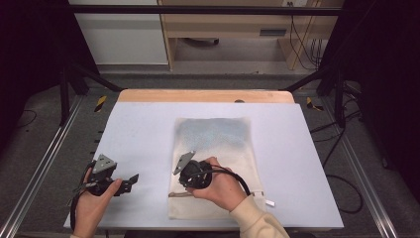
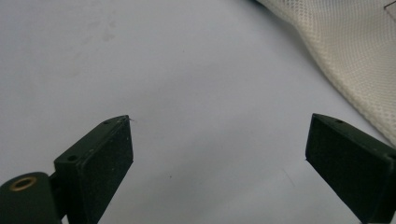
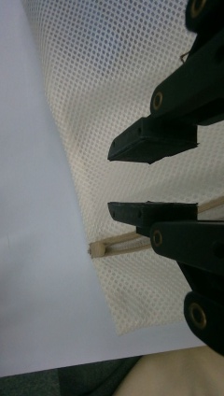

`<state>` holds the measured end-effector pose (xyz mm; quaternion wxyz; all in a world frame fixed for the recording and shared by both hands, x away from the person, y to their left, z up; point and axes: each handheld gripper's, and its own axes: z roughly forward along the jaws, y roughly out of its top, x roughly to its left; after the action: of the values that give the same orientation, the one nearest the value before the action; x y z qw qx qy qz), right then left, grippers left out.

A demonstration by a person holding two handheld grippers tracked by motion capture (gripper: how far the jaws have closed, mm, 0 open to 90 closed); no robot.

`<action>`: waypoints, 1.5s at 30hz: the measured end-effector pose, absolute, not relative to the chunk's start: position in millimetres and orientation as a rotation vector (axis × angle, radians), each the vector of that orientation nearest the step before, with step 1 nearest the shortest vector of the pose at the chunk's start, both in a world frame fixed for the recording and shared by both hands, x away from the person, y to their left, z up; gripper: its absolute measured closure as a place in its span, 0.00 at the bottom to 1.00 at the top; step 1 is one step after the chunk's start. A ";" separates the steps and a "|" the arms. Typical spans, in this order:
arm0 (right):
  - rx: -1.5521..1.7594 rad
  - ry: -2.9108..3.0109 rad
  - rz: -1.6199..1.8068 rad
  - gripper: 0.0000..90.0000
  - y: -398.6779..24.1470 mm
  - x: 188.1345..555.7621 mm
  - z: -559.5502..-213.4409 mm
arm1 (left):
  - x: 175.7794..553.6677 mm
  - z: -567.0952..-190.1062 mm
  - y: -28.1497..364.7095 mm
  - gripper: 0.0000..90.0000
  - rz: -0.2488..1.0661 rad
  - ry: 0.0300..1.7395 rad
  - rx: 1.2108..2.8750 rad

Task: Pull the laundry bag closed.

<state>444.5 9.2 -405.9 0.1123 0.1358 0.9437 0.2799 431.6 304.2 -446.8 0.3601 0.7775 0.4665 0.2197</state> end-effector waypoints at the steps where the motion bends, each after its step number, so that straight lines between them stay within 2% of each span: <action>1: 0.399 2.770 0.821 0.81 9.2 444.5 -405.9 | 432.1 -447.7 304.8 0.08 0.560 1.212 2.011; 12: 0.318 2.889 0.766 0.81 40.4 442.5 -414.8 | 434.7 -448.9 304.6 0.10 0.512 1.224 2.068; 25: 0.287 2.969 0.707 0.81 57.2 442.4 -432.1 | 433.9 -449.7 303.2 0.13 0.499 1.220 2.088; 36: 0.295 3.001 0.681 0.86 62.9 447.1 -439.6 | 428.1 -447.5 299.2 0.13 0.495 1.201 2.080; 38: 0.292 3.006 0.673 0.90 63.5 447.1 -440.6 | 426.5 -446.9 298.3 0.13 0.486 1.189 2.075; 45: 0.283 3.012 0.697 0.91 60.3 447.1 -432.6 | 421.3 -444.1 297.5 0.12 0.454 1.165 2.061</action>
<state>447.1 60.3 -432.6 0.0185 0.0911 0.9701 0.2243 421.3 297.5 -444.1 0.3575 0.7986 0.4512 0.1758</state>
